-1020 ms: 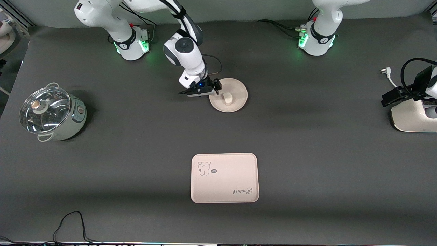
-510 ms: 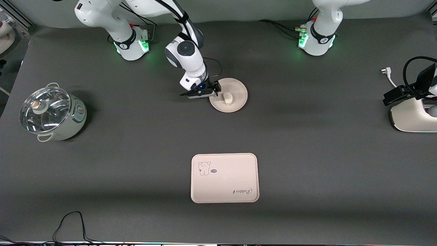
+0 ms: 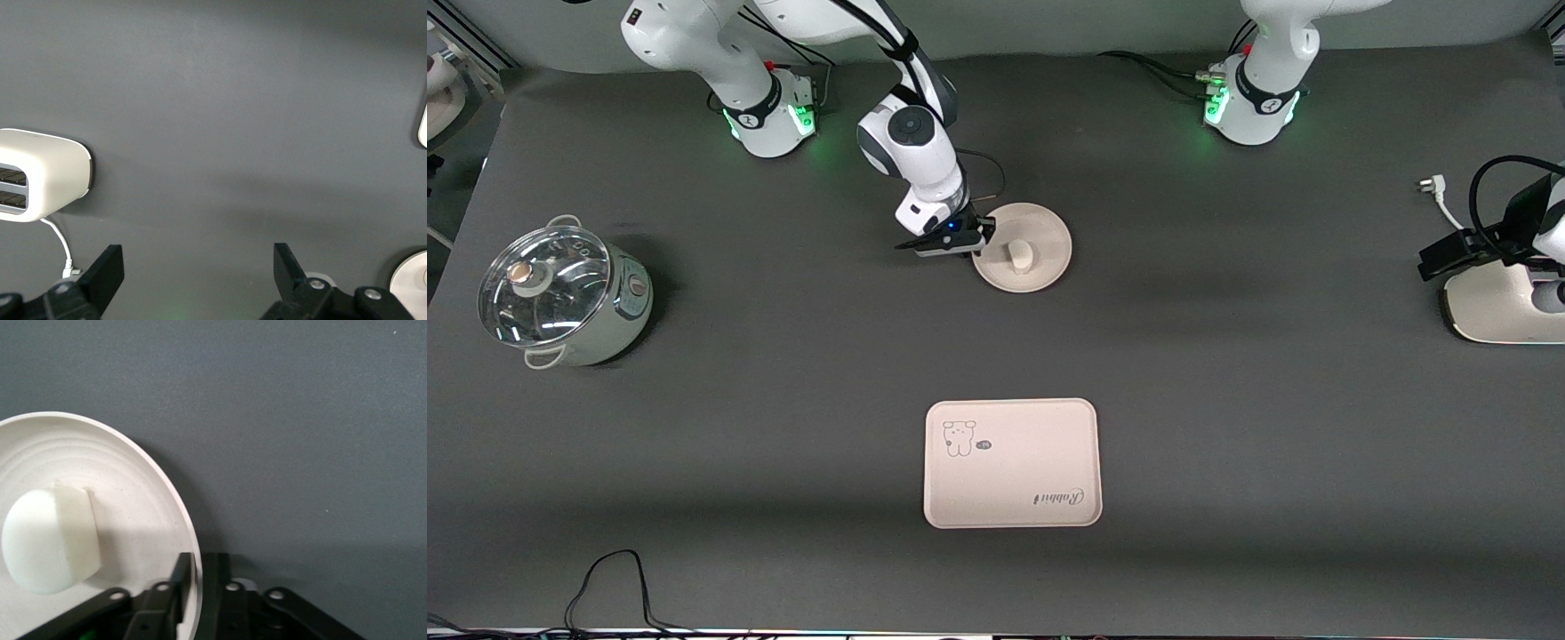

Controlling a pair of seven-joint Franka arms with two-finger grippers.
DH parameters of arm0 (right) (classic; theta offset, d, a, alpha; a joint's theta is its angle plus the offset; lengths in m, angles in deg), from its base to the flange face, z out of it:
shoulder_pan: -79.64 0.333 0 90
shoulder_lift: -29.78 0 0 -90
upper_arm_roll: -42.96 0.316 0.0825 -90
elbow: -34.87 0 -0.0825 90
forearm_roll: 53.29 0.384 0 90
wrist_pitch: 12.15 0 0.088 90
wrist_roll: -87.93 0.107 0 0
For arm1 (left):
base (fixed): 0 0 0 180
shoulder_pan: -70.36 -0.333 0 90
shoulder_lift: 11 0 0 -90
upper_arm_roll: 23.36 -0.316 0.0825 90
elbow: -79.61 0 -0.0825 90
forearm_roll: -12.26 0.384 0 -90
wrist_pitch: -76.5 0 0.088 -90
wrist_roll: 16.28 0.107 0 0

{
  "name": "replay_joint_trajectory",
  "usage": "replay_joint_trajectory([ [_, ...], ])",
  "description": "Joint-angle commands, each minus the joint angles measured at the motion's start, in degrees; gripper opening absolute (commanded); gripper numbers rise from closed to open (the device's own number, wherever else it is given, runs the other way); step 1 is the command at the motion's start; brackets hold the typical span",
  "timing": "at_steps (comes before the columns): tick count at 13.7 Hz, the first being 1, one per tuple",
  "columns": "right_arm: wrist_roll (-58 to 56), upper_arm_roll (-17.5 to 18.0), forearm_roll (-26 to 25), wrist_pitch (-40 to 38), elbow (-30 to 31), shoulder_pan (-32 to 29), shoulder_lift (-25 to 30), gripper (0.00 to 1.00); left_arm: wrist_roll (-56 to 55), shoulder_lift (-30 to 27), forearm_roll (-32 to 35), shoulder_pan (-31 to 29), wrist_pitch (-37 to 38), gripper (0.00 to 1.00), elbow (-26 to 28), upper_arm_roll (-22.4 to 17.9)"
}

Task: Place bun in plate and plate on tray
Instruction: 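Grip the plate rim with the right gripper, then carry the plate with the right gripper onto the bunny tray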

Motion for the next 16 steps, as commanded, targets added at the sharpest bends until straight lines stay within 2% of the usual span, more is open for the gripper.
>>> replay_joint_trajectory([
  [1, 0.9, -0.5, 1.2, 0.7, -0.4, 0.8, -0.1, 0.00, 0.2, 2.1, 2.1, 0.4, 0.2, 1.00, -1.8, 0.3],
  [5, 1.2, -0.8, 1.3, 0.6, -0.4, 0.2, 0.8, 0.00, 0.2, 2.1, 1.0, -0.5, -0.8, 1.00, -1.8, -0.2],
  [7, 0.7, -1.1, 1.3, -0.3, -0.4, -2.0, 5.4, 0.00, 0.2, 2.1, 1.1, -0.3, -0.5, 1.00, -1.8, -0.2],
  [10, 0.0, -1.1, 1.4, -6.4, -1.1, -5.4, 13.3, 0.00, 0.2, 2.1, 1.1, -0.3, -0.8, 1.00, -2.1, -0.1],
  [12, -1.1, -1.1, 4.5, -9.9, -2.7, -5.8, 16.2, 0.00, 0.0, 2.0, 1.1, -0.2, -0.8, 1.00, -2.1, -0.1],
  [14, -4.5, -1.3, 9.4, -12.9, -5.7, -5.8, 16.3, 0.00, -0.1, 2.1, 1.1, -0.2, -0.8, 1.00, -2.0, -0.1],
  [16, -4.8, -1.3, 9.6, -13.8, -7.9, -6.8, 14.8, 0.00, -0.3, 2.1, 1.1, -0.3, -0.8, 1.00, -2.0, -0.1],
])
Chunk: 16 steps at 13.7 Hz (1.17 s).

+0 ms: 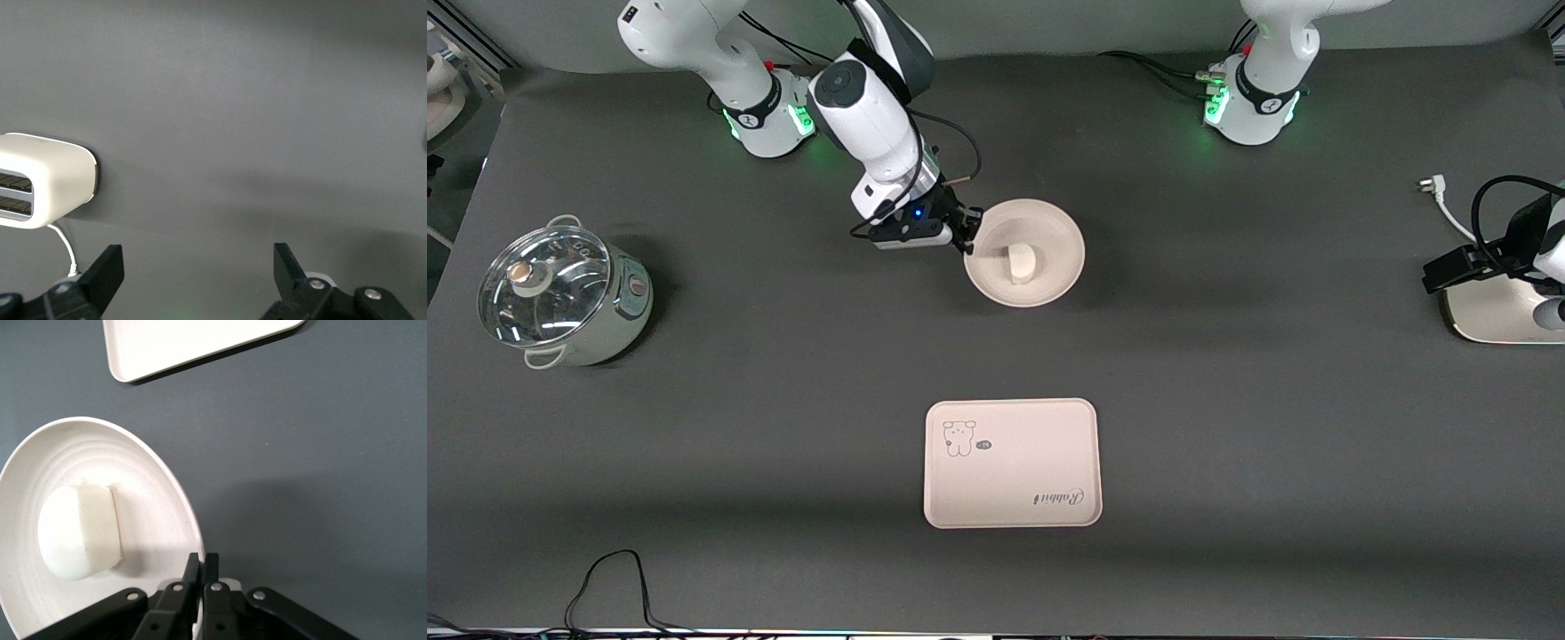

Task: Place bun in plate and plate on tray
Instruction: 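Carry the plate with the right gripper onto the bunny tray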

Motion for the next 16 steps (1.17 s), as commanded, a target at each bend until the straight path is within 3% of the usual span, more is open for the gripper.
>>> replay_joint_trajectory([
  [1, -2.4, 0.0, 2.0, -1.1, -4.5, -1.4, -3.9, 0.00, -0.3, 0.4, 0.3, 0.1, 0.1, 1.00, -1.1, 0.0],
  [5, -6.3, 0.0, 1.5, -1.7, -16.4, -6.9, -15.2, 0.00, -0.6, 0.4, 0.3, 0.1, 0.1, 1.00, -1.1, 0.0],
  [9, -9.4, 0.0, 1.5, -15.6, -39.5, -14.1, -27.0, 0.00, -0.6, 0.5, 0.4, 0.1, 0.1, 1.00, -1.1, -0.1],
  [11, -9.4, 0.0, 1.5, -18.7, -49.9, -17.1, -33.3, 0.00, -0.7, 0.4, 0.4, 0.1, 0.1, 1.00, -1.1, -0.1],
  [14, -9.4, 0.1, 1.7, -20.4, -59.6, -19.8, -40.3, 0.00, -0.7, 0.4, 0.3, 0.0, 0.1, 1.00, -1.1, -0.1],
  [16, -9.3, 0.1, 1.8, -19.9, -61.1, -19.8, -42.9, 0.00, -0.7, 0.5, 0.3, 0.1, 0.1, 1.00, -1.1, 0.0],
])
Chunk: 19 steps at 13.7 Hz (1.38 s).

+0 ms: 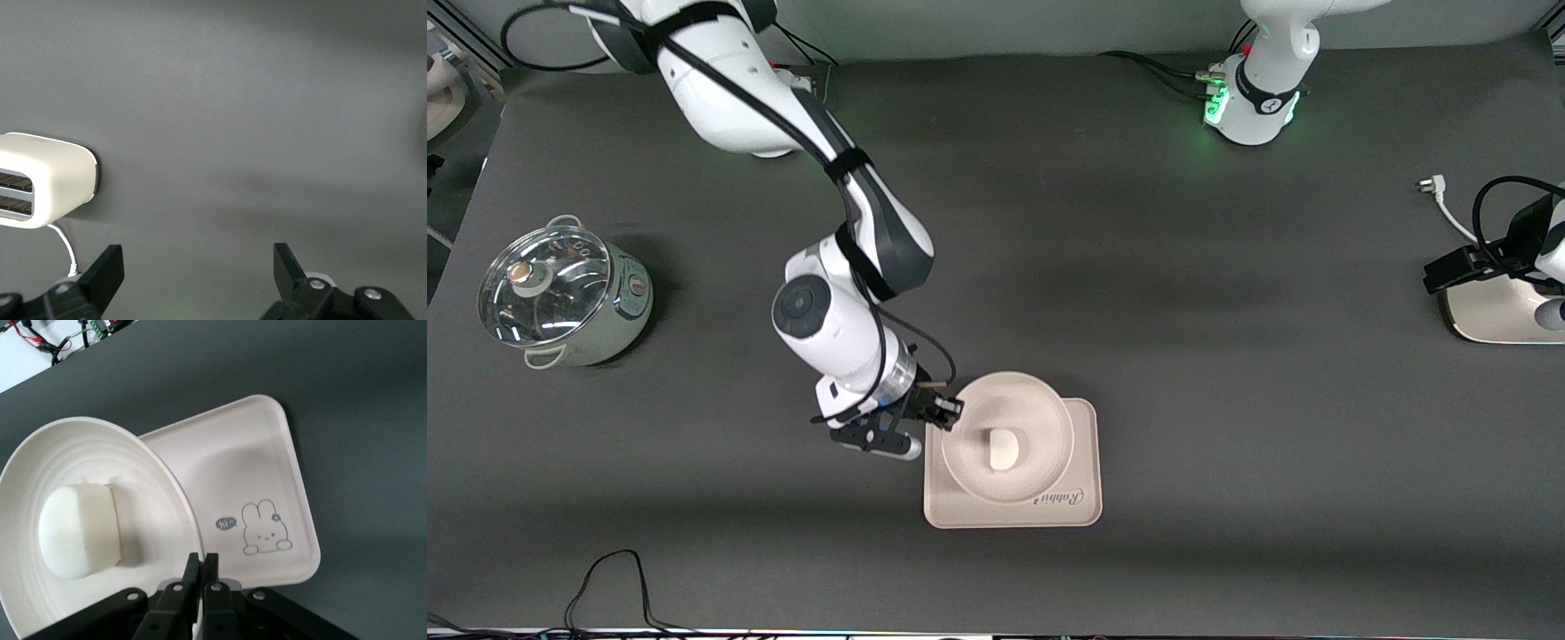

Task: Place bun in plate and plate on tray
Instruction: 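Carry the plate with the right gripper onto the bunny tray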

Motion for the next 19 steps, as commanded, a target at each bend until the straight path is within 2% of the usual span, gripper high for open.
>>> replay_joint_trajectory([
  [1, -1.2, 0.3, 1.6, -0.9, -6.3, -0.1, -5.8, 0.00, -0.6, 0.4, 0.3, 0.1, 0.1, 1.00, -1.0, 0.1],
  [7, -1.1, 0.6, 2.0, 7.8, -5.8, 0.3, -13.0, 0.00, -0.6, 0.4, 0.3, 0.1, 0.1, 1.00, -1.0, 0.0],
  [11, -1.1, 0.9, 2.0, 10.0, -5.8, 0.4, -14.5, 0.00, -0.6, 0.4, 0.3, 0.0, 0.1, 1.00, -1.0, 0.0],
  [12, -1.0, 0.9, 2.0, 10.0, -5.8, 0.4, -14.5, 0.18, -0.6, 0.4, 0.3, 0.0, 0.1, 1.00, -1.0, 0.0],
  [13, -1.1, 0.9, 2.0, 10.0, -5.8, 0.4, -14.5, 0.65, -0.6, 0.4, 0.3, 0.0, 0.1, 1.00, -1.0, 0.0],
  [14, -1.1, 0.9, 2.0, 9.9, -5.7, 0.4, -14.5, 0.99, -0.6, 0.4, 0.3, 0.0, 0.1, 1.00, -1.0, 0.0],
  [17, -0.9, 0.8, 1.5, 9.6, -5.8, 0.4, -13.2, 1.00, -0.7, 0.4, 0.3, 0.0, 0.1, 1.00, -1.0, 0.0],
  [19, -0.5, 0.8, 1.4, 6.1, -4.4, 0.8, -9.7, 1.00, -0.6, 0.5, 0.3, 0.0, 0.1, 1.00, -1.0, 0.0],
])
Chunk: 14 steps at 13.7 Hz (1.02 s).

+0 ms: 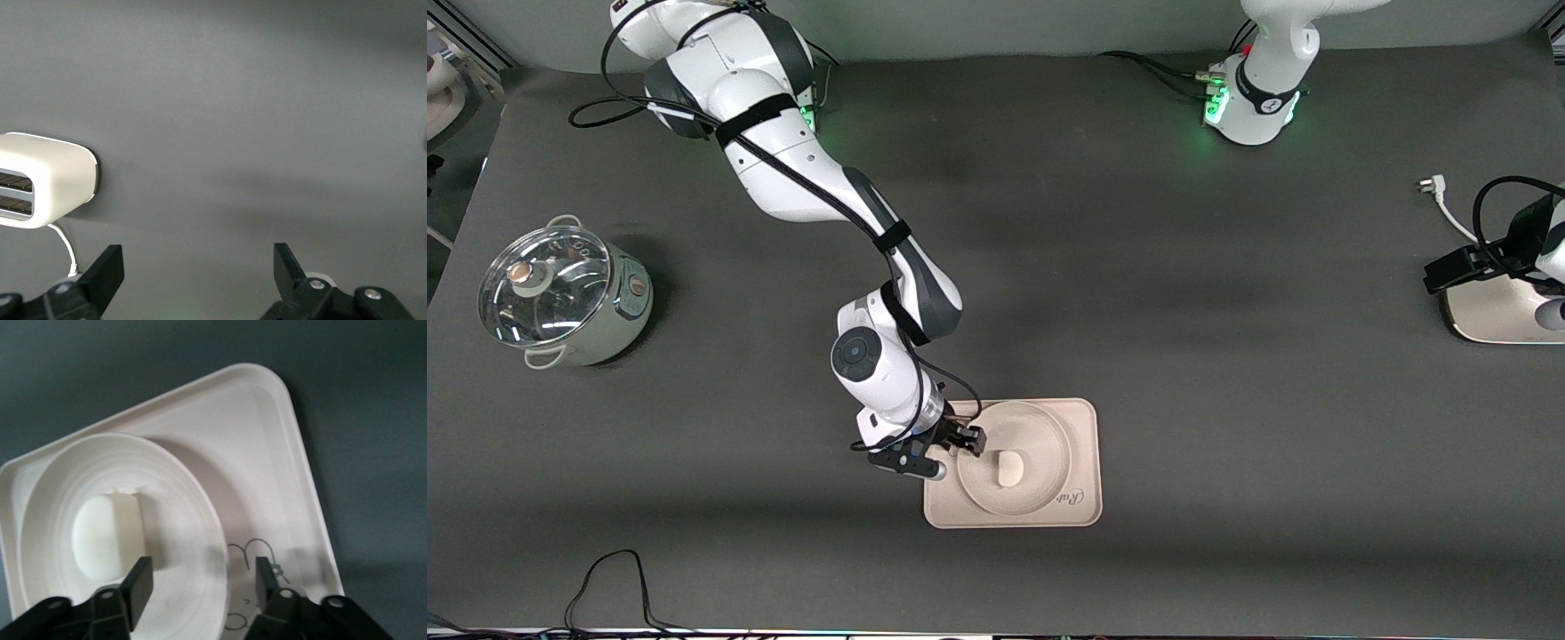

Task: Place bun in plate and plate on tray
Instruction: 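Open the right gripper and release the plate on the tray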

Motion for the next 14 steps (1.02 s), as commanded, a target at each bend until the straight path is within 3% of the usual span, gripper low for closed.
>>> replay_joint_trajectory([
  [1, -0.5, -0.4, 1.1, -6.9, 0.7, 0.5, 5.4, 1.00, -0.7, 0.5, 0.3, 0.0, 0.1, 1.00, -1.0, 0.0],
  [5, -0.9, -0.9, 0.7, -22.7, 2.9, -0.5, 16.8, 1.00, -0.7, 0.4, 0.3, 0.0, 0.1, 1.00, -1.0, 0.0],
  [8, -1.3, -0.1, -4.8, -34.2, 8.9, -4.5, 30.3, 1.00, -0.7, 0.4, 0.3, 0.0, 0.1, 1.00, -1.0, 0.0],
  [11, -3.2, 5.7, -8.7, -44.5, 14.7, -11.8, 42.8, 1.00, -0.7, 0.4, 0.3, 0.0, 0.0, 1.00, -1.0, 0.0],
  [13, -11.3, 10.6, -12.2, -48.3, 18.1, -18.9, 49.3, 1.00, -0.7, 0.4, 0.3, 0.0, 0.0, 1.00, -1.0, 0.0],
  [14, -16.1, 10.8, -12.2, -50.3, 19.3, -21.8, 51.9, 1.00, -0.7, 0.4, 0.3, 0.0, 0.0, 1.00, -1.0, 0.0],
])
